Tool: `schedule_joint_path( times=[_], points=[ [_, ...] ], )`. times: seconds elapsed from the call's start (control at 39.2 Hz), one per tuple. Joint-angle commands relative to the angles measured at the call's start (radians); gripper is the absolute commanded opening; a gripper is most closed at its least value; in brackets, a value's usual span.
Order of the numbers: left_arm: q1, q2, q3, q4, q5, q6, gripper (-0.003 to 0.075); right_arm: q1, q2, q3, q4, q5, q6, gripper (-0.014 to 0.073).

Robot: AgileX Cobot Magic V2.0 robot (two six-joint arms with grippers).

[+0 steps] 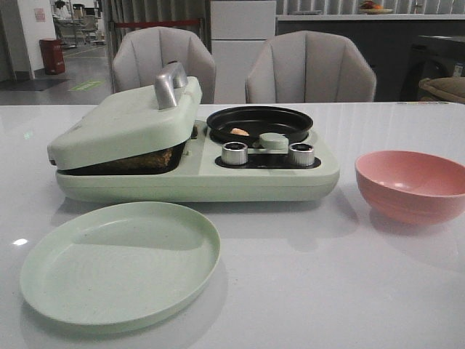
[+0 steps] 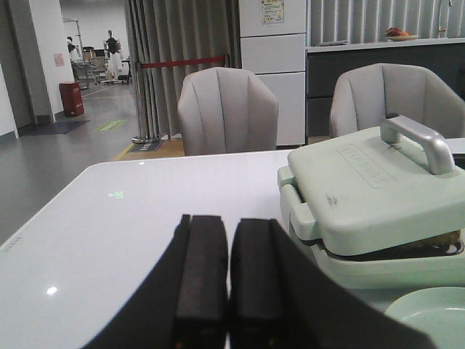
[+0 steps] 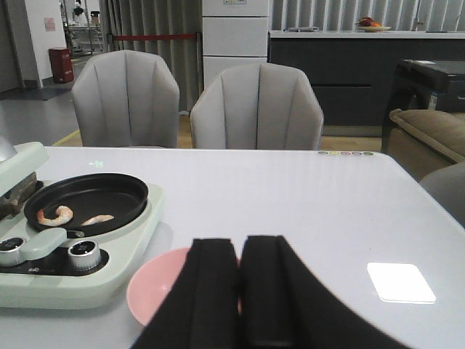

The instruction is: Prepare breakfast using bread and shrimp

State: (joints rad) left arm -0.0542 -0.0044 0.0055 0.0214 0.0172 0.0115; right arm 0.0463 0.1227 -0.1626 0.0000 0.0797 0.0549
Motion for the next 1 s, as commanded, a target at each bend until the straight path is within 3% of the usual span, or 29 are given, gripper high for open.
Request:
schedule_joint_path(
  times=[0.0,0.41,0.54,0.97],
  points=[
    [-0.008,-0.018,0.020,-0.002,-0.076,-0.012,0.0114,-0.006,0.008,0.012,-0.035,-0.133,0.012,0.0155],
    [-0.008,-0.018,0.020,-0.002,-0.076,-0.012,0.0114,0.064,-0.157,0.142,-0.107,-0.139,0.055,0.0155],
    [-0.008,-0.015,0.020,-0.002,-0.076,-0.012,0.0114,0.063,-0.154,0.173,-0.115,-0.139,0.114,0.0155],
    [-0.008,-0.015,0.020,-0.002,-0.076,-0.012,0.0114,0.063,-0.154,0.173,-0.144,-0.134,0.116,0.0155]
  ],
)
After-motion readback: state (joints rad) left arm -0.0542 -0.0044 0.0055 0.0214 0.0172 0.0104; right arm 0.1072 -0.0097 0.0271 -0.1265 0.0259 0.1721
